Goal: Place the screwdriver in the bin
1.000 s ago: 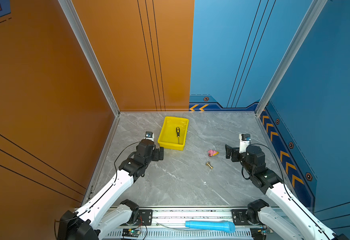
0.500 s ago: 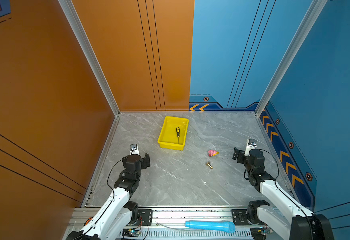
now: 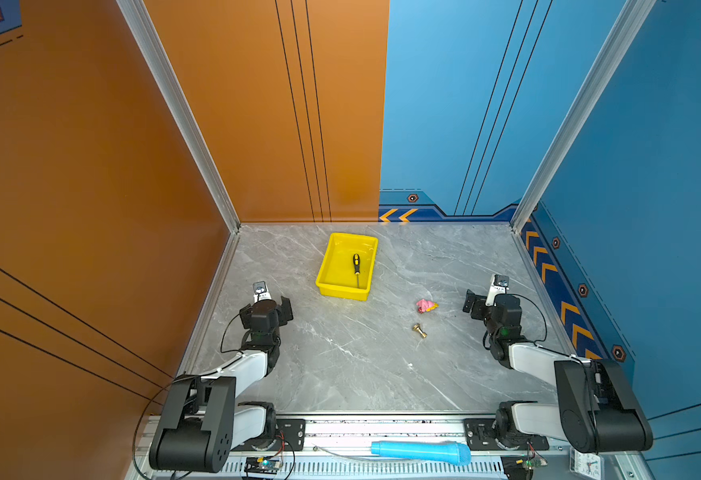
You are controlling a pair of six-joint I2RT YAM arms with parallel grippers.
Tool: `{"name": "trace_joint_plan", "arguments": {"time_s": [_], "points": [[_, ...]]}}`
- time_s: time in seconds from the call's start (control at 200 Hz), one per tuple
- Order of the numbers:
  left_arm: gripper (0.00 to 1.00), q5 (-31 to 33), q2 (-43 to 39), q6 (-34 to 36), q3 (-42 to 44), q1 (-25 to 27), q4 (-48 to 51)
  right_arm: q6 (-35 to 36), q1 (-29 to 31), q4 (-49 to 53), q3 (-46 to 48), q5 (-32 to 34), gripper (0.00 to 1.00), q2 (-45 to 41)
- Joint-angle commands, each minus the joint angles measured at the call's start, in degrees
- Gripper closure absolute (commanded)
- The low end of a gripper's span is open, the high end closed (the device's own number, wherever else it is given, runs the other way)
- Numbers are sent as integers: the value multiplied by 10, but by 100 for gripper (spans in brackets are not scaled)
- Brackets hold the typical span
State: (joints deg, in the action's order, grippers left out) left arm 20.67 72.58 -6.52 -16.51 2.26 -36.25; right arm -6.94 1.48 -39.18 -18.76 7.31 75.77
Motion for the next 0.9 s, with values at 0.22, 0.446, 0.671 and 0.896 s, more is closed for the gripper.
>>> {"name": "trace_joint_plan", "arguments": {"time_s": [0.22,0.446,0.671,0.896], "points": [[2,-41,58,28,-43,-6,-70,-3,-35,-156,14,-33,0,72],[2,-58,133,48,-43,-3,-152,-5,-31,-197,10,-18,0,126],[2,-48,170,59,-36,5,-201,-3,-24,-181,3,-2,0,126],[2,-43,170,56,-37,4,-198,13,2,-151,-14,53,0,127]]}}
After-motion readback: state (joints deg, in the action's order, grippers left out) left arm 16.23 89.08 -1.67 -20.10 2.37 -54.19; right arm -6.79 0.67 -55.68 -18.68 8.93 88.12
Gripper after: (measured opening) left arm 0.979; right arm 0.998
